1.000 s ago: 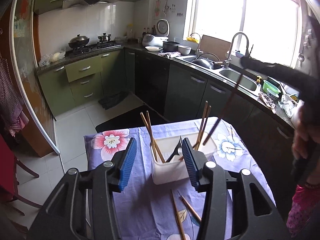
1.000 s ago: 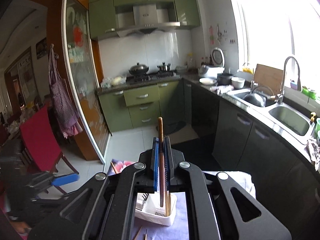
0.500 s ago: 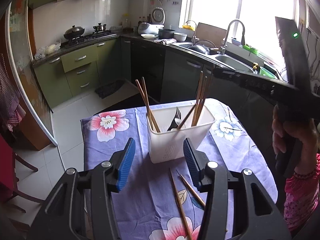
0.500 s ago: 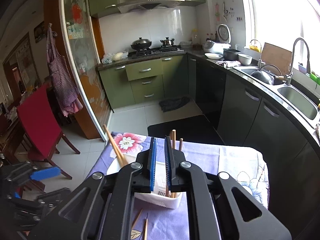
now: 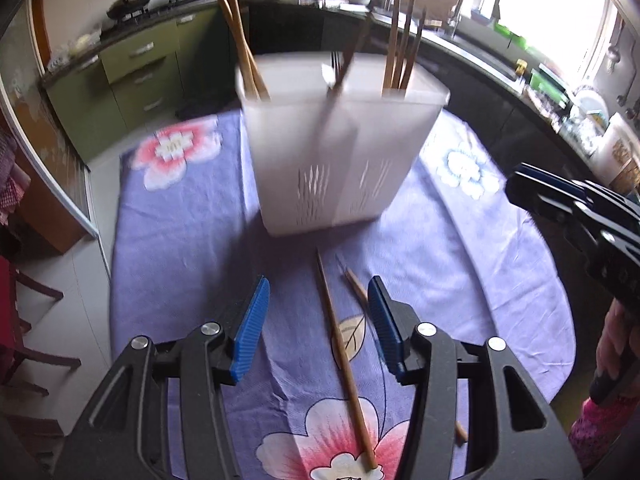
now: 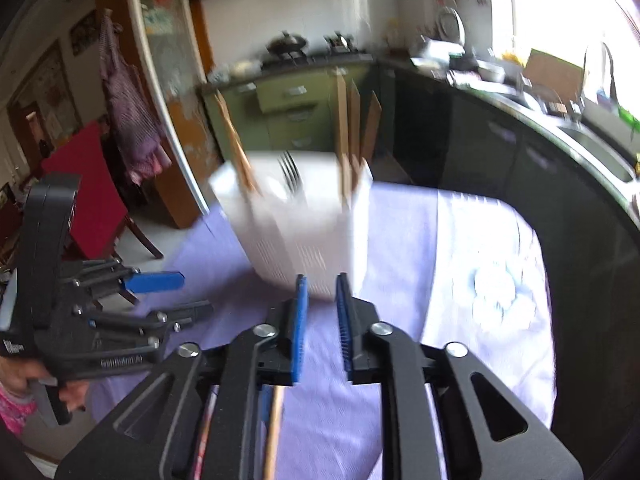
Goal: Organize utensils
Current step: 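Move both open grippers back to the remaining chopsticks on the table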
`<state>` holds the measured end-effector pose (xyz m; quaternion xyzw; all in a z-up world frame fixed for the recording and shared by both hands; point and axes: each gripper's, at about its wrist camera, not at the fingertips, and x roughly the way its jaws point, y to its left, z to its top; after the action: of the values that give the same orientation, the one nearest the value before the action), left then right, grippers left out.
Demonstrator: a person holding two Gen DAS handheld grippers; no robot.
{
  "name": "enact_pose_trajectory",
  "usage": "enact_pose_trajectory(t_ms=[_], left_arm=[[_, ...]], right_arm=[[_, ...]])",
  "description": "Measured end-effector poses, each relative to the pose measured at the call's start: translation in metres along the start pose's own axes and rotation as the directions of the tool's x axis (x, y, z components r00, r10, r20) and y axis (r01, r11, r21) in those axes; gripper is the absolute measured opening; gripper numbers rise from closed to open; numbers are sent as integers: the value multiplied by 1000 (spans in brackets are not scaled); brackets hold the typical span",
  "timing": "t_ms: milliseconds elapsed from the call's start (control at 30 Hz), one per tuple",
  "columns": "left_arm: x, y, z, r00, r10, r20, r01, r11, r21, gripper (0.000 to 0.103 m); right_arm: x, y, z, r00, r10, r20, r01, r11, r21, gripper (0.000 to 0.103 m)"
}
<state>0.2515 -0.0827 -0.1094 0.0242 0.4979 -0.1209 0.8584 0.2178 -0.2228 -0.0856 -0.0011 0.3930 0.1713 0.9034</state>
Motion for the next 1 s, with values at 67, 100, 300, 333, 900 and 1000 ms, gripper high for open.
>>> enact_pose_trajectory(t_ms=[67,100,300,333,900,1000], left_arm=[[19,-2,-6,999,5,-44,-5,1000,-6,49],[29,-4,-8,998,13,-65,-13,1000,-8,49],[61,-3,-10,990,61,-125,-65,998,-27,40],[64,-3,-10,989,66,-129,-71,997,-33,40],[88,-20,-4,981,112,-157,-115,993,-10,20],[88,-22,-3,982,106,-156,-109,994,-11,7]], right_arm=[[11,-13,-19,999,4,-38,-3,999,34,18],[14,-19,-25,999,-1,-43,3,999,46,18],[24,-50,-50,998,-16,-68,23,994,103,18],[26,-53,-53,997,-14,-73,21,994,105,18],[32,-61,-51,996,13,-93,-1,992,127,22],[32,-57,-51,995,14,-99,-1,992,123,23]])
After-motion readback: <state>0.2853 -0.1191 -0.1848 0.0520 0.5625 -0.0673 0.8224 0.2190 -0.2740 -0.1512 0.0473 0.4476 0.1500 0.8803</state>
